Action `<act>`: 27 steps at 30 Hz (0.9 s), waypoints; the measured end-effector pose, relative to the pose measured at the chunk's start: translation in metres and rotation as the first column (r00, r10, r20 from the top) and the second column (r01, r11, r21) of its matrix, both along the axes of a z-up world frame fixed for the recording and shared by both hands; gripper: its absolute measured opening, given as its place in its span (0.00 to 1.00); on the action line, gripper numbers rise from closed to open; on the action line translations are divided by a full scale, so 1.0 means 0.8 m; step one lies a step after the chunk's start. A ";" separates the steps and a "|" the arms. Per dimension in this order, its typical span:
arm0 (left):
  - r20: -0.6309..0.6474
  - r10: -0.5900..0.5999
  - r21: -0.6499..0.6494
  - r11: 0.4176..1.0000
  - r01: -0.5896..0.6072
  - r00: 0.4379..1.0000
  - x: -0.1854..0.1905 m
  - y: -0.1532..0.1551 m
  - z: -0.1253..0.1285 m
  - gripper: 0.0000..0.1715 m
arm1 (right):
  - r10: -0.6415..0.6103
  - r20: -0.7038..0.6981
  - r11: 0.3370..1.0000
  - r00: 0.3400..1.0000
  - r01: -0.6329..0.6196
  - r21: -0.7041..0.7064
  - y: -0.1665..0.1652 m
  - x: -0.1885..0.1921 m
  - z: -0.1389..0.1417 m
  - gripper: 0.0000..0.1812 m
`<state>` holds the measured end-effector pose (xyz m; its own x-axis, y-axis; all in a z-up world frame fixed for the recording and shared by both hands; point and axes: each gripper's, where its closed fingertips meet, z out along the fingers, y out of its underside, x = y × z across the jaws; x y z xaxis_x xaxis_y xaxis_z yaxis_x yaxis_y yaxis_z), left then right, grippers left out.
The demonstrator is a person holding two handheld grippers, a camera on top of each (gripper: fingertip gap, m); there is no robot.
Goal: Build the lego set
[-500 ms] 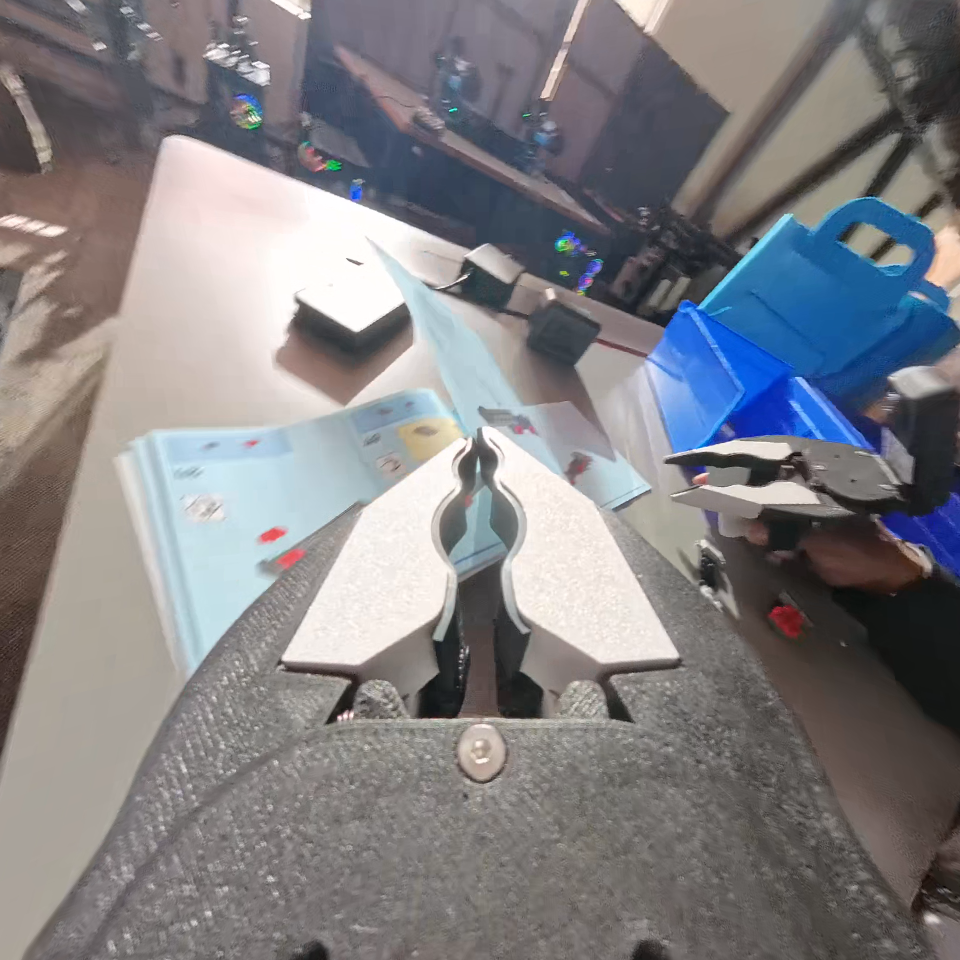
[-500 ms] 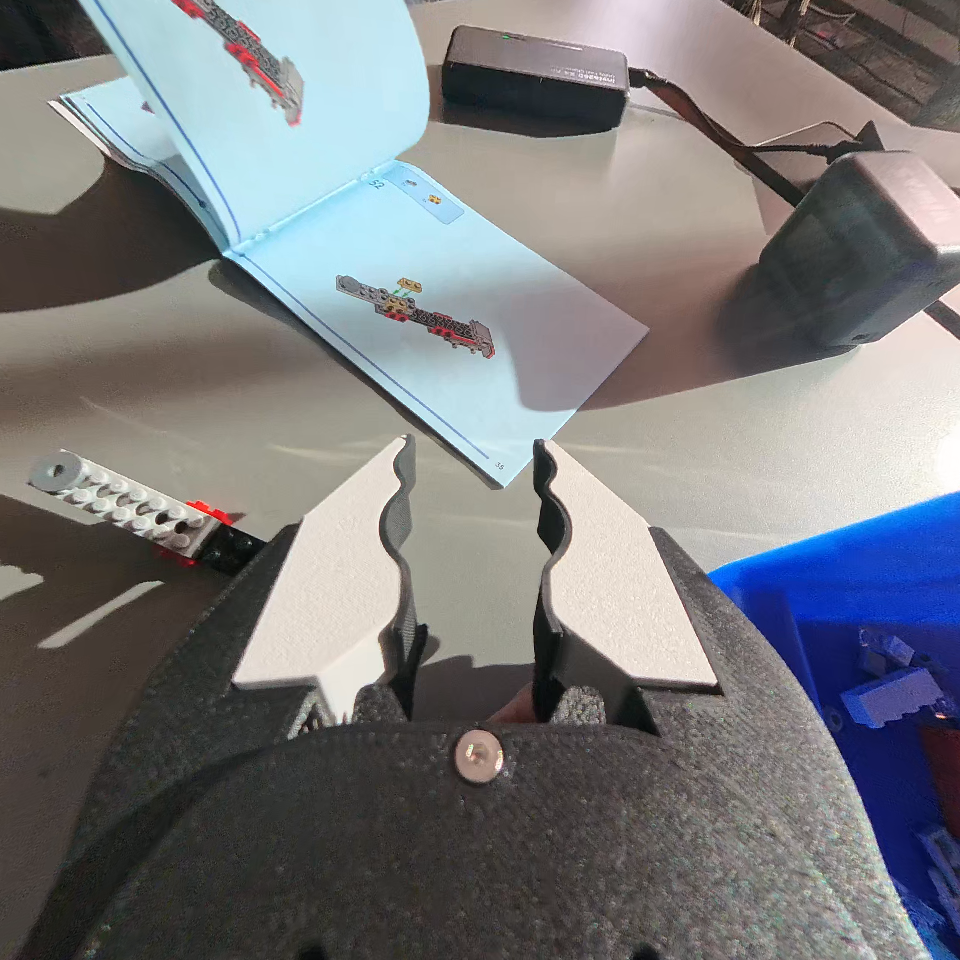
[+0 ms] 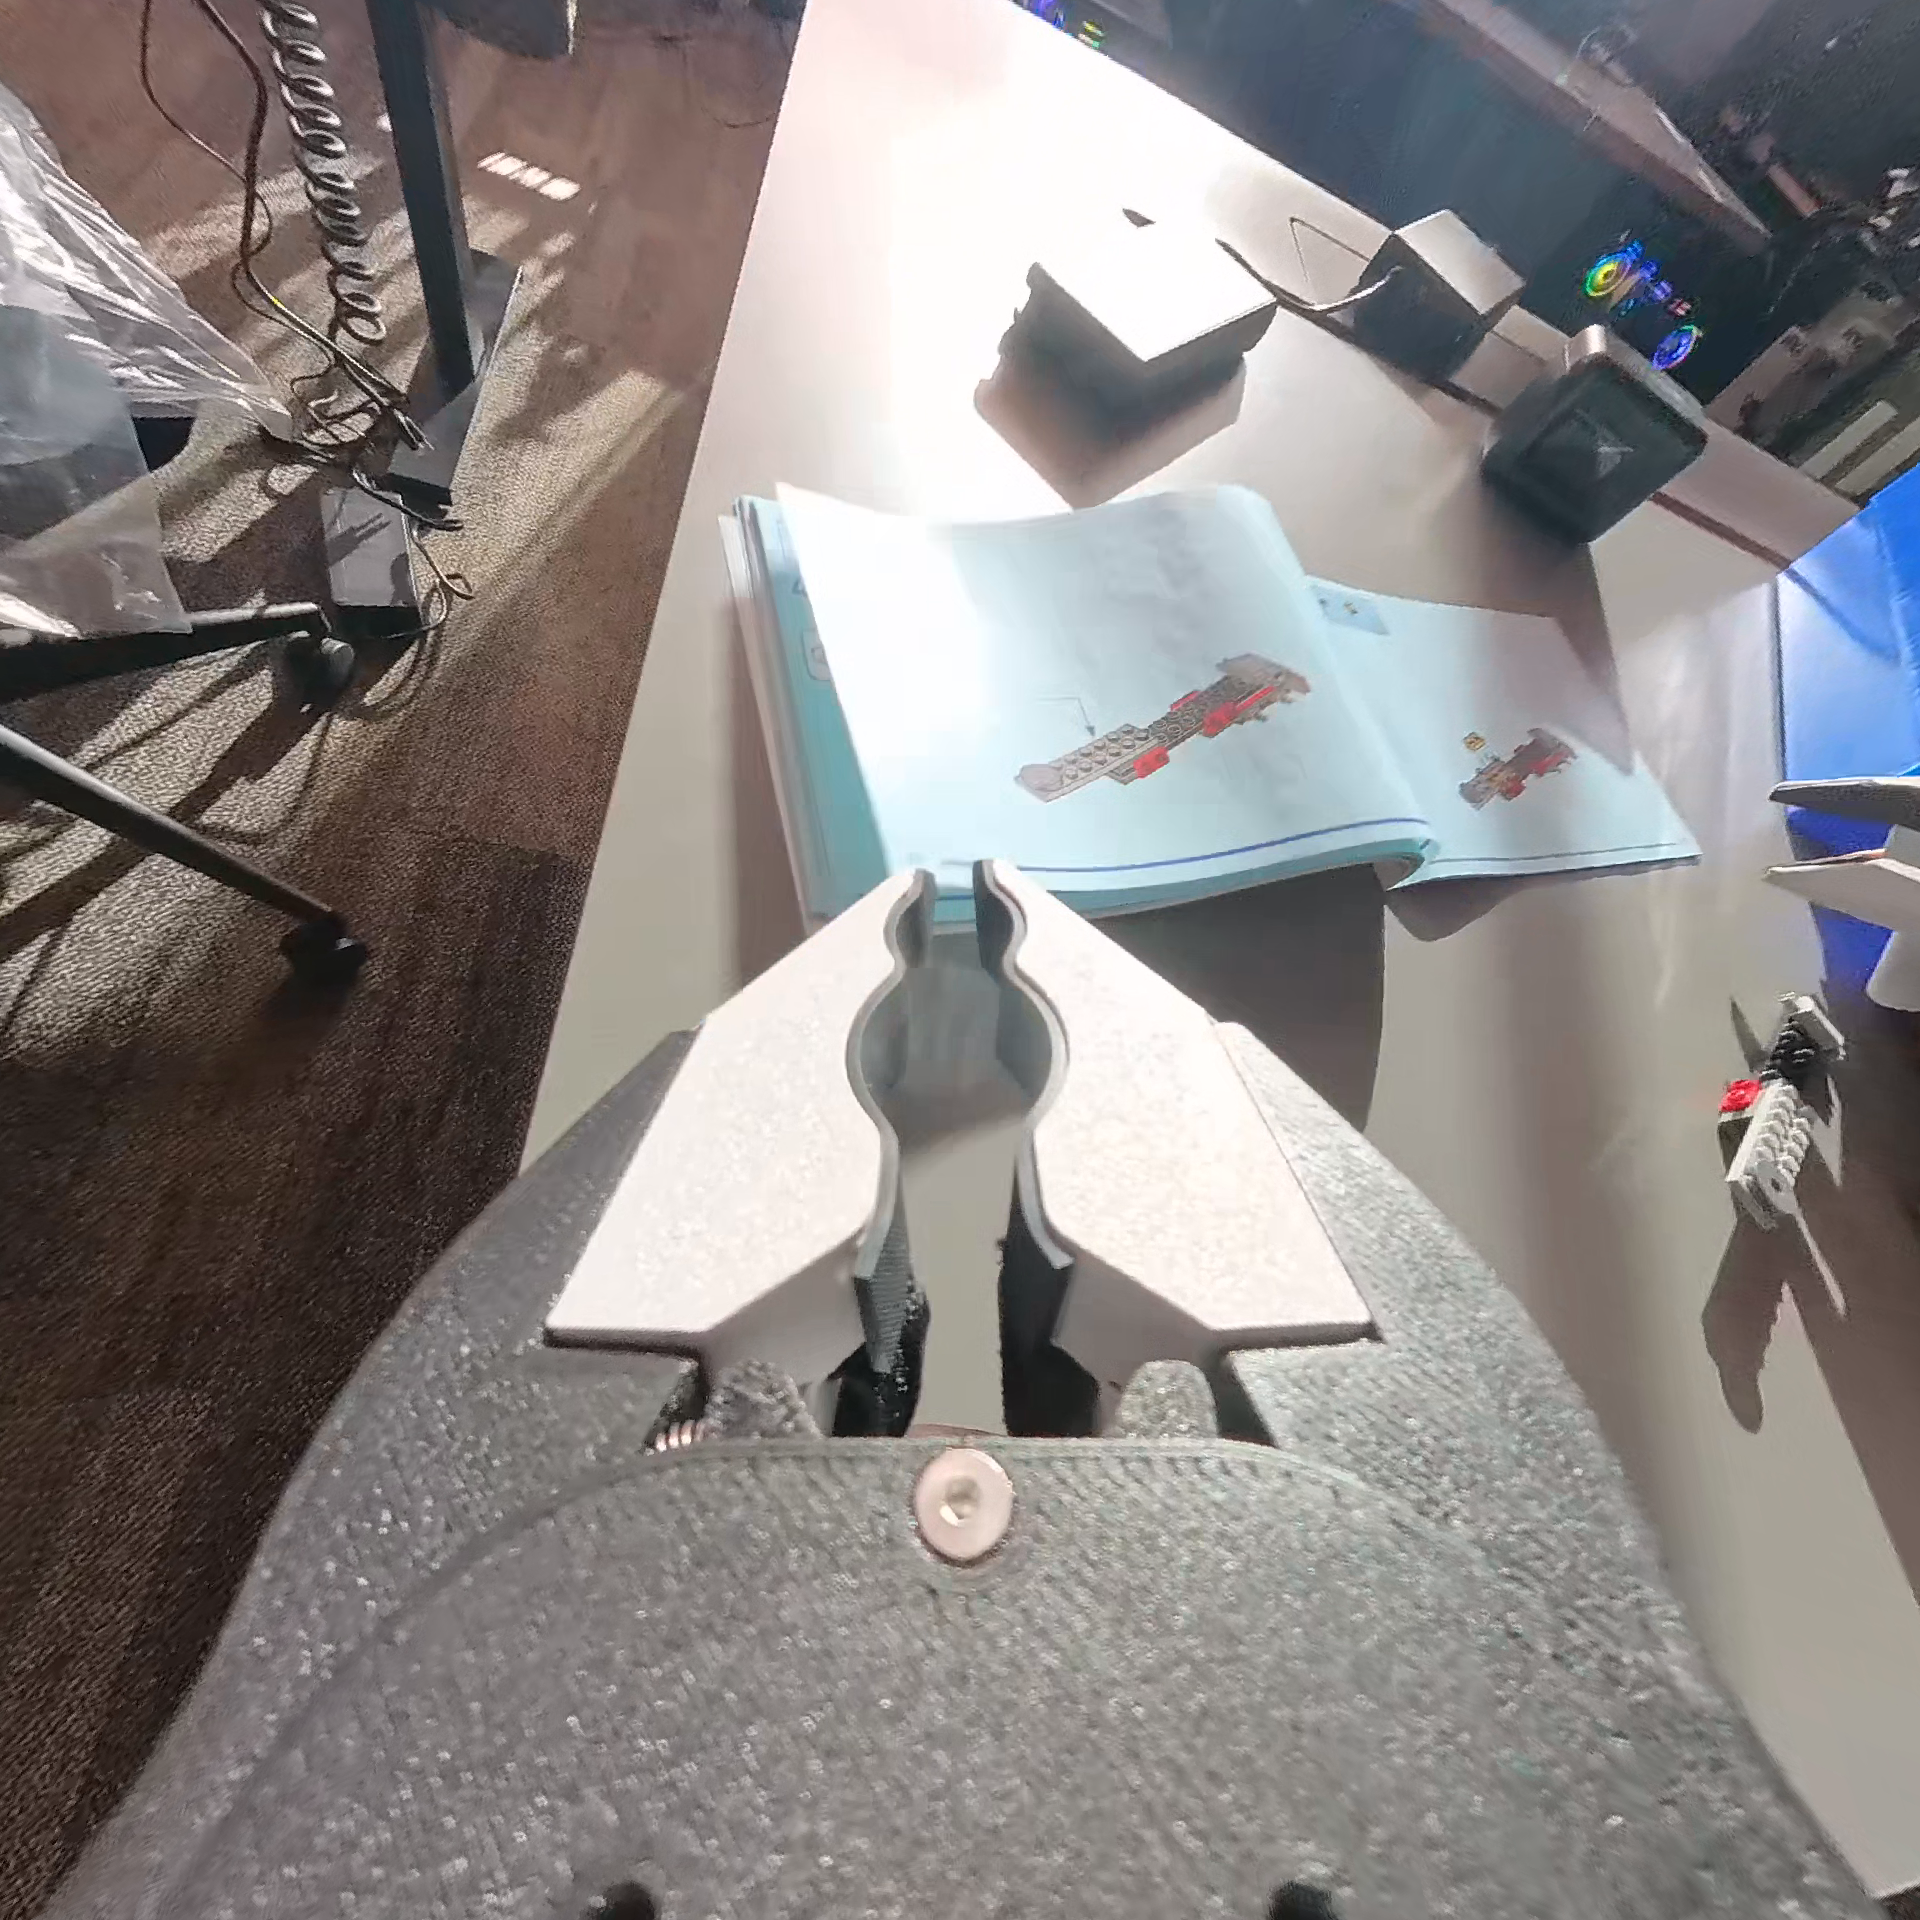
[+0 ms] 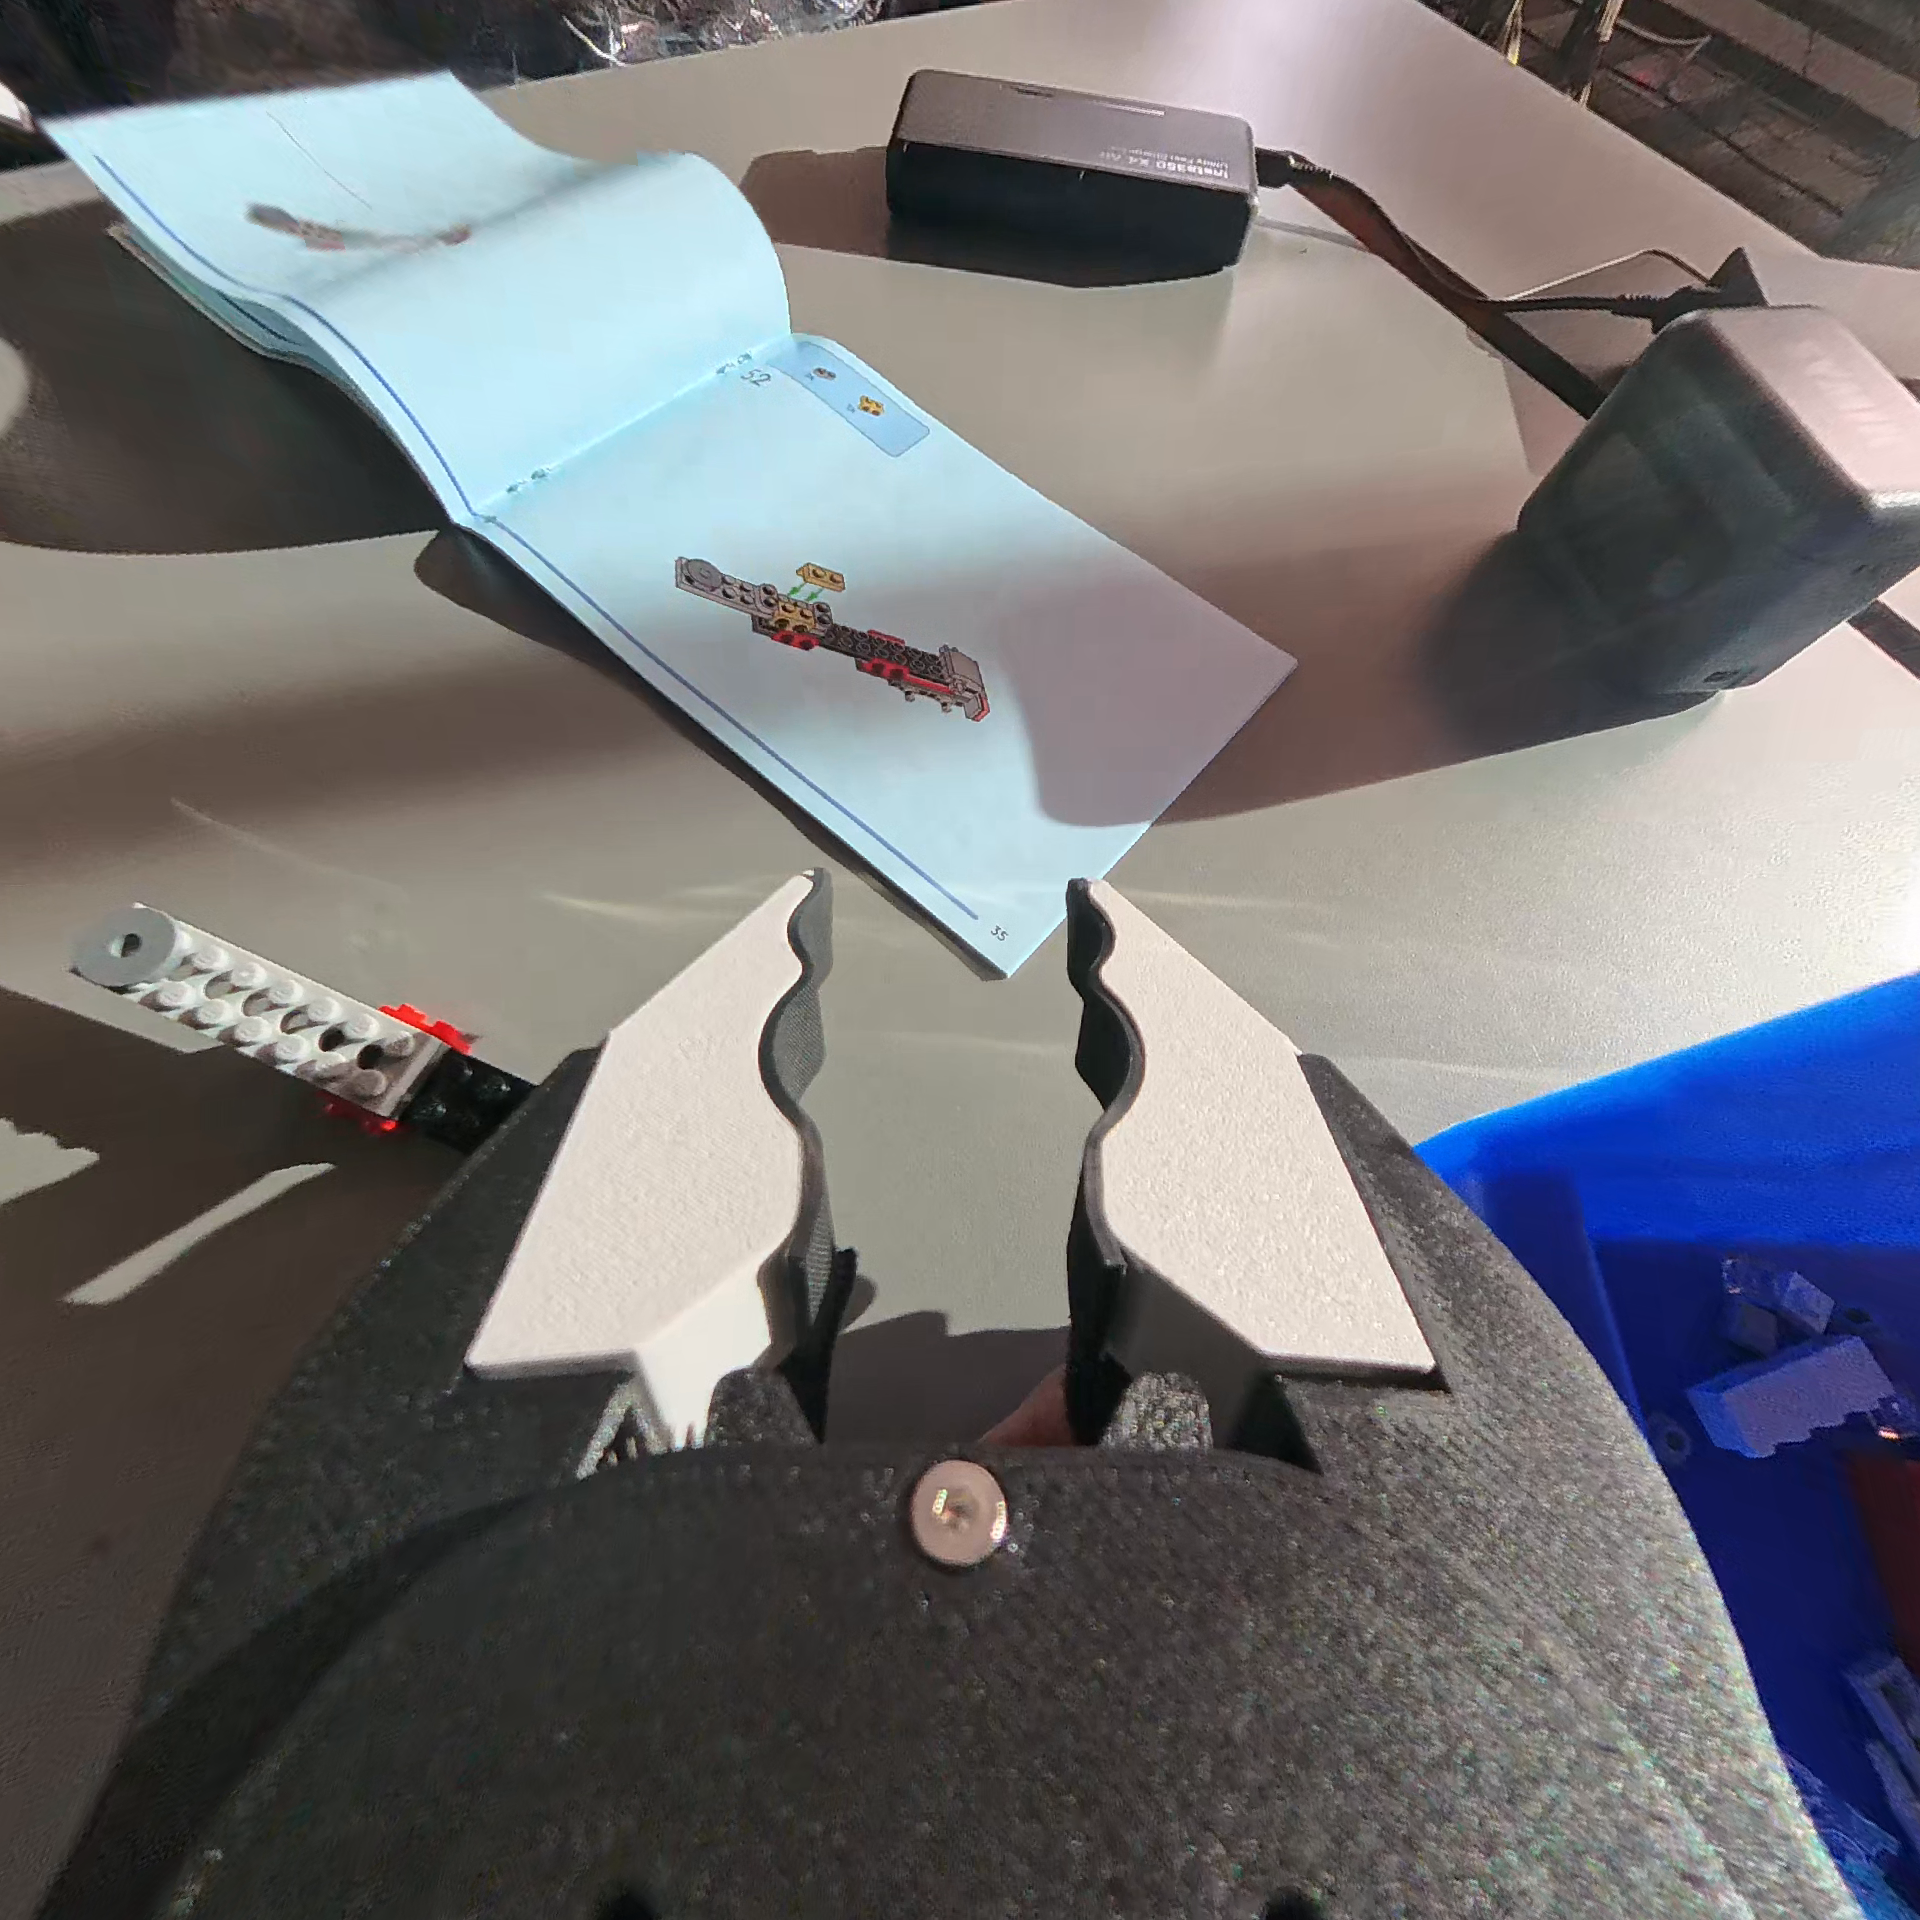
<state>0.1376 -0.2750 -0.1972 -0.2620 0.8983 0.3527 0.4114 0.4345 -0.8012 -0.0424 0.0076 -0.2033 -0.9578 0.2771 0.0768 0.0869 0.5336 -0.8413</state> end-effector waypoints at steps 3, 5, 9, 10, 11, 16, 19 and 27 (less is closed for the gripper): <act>-0.008 -0.001 0.001 1.000 0.001 1.000 0.001 0.002 0.002 0.10 | 0.001 0.002 1.000 1.000 -0.001 -0.003 0.000 0.000 0.000 0.26; -0.047 -0.029 -0.011 1.000 0.028 0.998 -0.005 0.010 0.013 0.11 | 0.002 0.000 1.000 1.000 -0.002 -0.005 0.000 0.000 0.001 0.26; -0.140 -0.198 -0.024 0.980 0.196 0.970 -0.045 0.068 0.047 0.12 | 0.002 -0.002 1.000 1.000 -0.002 -0.005 0.000 0.000 0.001 0.26; -0.138 -0.241 -0.046 0.971 0.237 0.961 -0.057 0.083 0.051 0.13 | 0.002 -0.001 1.000 1.000 -0.002 -0.003 0.000 0.000 0.000 0.26; -0.127 -0.276 -0.071 0.961 0.269 0.953 -0.070 0.097 0.054 0.13 | 0.002 0.000 1.000 1.000 -0.002 -0.001 0.000 0.000 0.000 0.26; 0.008 -0.352 -0.094 0.932 0.351 0.936 -0.122 0.131 0.018 0.15 | 0.000 0.000 1.000 1.000 0.000 -0.006 0.001 0.000 0.001 0.26; 0.156 -0.315 -0.099 0.938 0.332 0.936 -0.114 0.121 -0.024 0.15 | 0.001 -0.004 1.000 1.000 -0.001 -0.012 0.002 0.000 0.002 0.26; 0.155 -0.286 -0.084 0.950 0.301 0.946 -0.082 0.106 -0.029 0.15 | 0.008 -0.003 1.000 1.000 -0.008 -0.001 0.000 0.001 0.000 0.26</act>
